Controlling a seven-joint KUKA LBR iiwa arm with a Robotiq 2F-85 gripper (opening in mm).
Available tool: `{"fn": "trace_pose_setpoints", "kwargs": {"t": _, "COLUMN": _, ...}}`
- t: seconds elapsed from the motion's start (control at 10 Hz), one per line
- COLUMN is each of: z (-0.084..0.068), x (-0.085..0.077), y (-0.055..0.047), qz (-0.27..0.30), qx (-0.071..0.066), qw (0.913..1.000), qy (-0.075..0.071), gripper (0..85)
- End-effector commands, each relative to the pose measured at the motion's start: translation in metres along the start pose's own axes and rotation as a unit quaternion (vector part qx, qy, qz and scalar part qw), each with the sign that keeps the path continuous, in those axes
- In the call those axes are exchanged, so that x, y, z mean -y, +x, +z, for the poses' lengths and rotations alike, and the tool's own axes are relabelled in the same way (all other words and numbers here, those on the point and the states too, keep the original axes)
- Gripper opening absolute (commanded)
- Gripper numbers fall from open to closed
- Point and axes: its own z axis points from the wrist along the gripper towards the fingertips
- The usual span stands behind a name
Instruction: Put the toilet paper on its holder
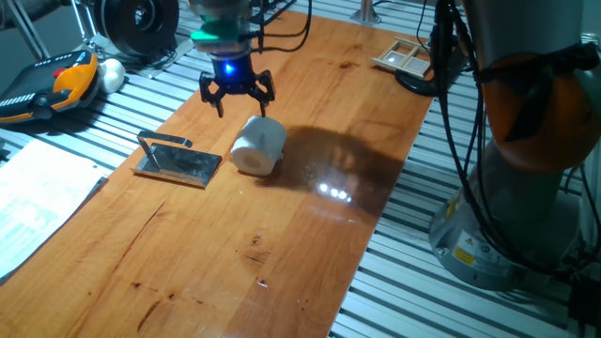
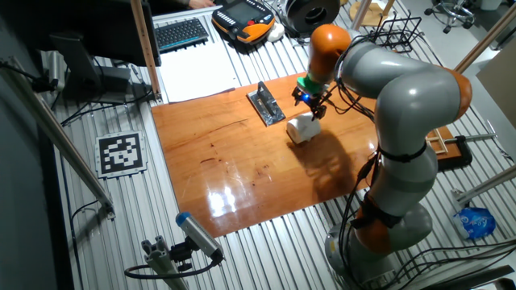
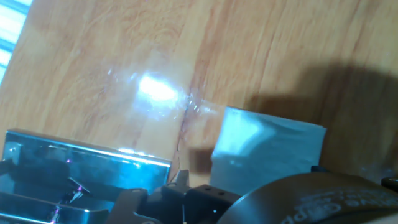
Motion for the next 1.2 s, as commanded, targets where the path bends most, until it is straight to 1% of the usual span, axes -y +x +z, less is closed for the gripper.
{"fn": "trace_pose_setpoints", "kwargs": {"t": 0.0, "z": 0.001, "x": 0.002, "y": 0.003, "qz": 0.009, "qx": 0.003, "qw": 0.9999, "qy": -0.006, "gripper": 85.0}}
{"fn": "trace_pose_setpoints", "kwargs": {"t": 0.1, "z": 0.004, "x": 0.006, "y": 0.005, "qz": 0.014, "qx": 0.005, "qw": 0.9999, "qy": -0.008, "gripper": 85.0}}
{"fn": "trace_pose_setpoints", "kwargs": {"t": 0.2, "z": 0.008, "x": 0.009, "y": 0.005, "qz": 0.014, "qx": 0.006, "qw": 0.9998, "qy": -0.009, "gripper": 85.0}}
{"fn": "trace_pose_setpoints", "kwargs": {"t": 0.4, "z": 0.017, "x": 0.011, "y": 0.007, "qz": 0.018, "qx": 0.008, "qw": 0.9997, "qy": -0.012, "gripper": 85.0}}
{"fn": "trace_pose_setpoints", "kwargs": {"t": 0.5, "z": 0.017, "x": 0.011, "y": 0.008, "qz": 0.027, "qx": 0.005, "qw": 0.9995, "qy": -0.016, "gripper": 85.0}}
{"fn": "trace_pose_setpoints", "kwargs": {"t": 0.6, "z": 0.019, "x": 0.012, "y": 0.008, "qz": 0.031, "qx": 0.006, "qw": 0.9993, "qy": -0.019, "gripper": 85.0}}
{"fn": "trace_pose_setpoints", "kwargs": {"t": 0.8, "z": 0.029, "x": 0.016, "y": 0.010, "qz": 0.037, "qx": 0.010, "qw": 0.9989, "qy": -0.026, "gripper": 85.0}}
{"fn": "trace_pose_setpoints", "kwargs": {"t": 1.0, "z": 0.040, "x": 0.022, "y": 0.010, "qz": 0.039, "qx": 0.013, "qw": 0.9987, "qy": -0.031, "gripper": 85.0}}
{"fn": "trace_pose_setpoints", "kwargs": {"t": 1.1, "z": 0.042, "x": 0.023, "y": 0.007, "qz": 0.043, "qx": 0.011, "qw": 0.9985, "qy": -0.033, "gripper": 85.0}}
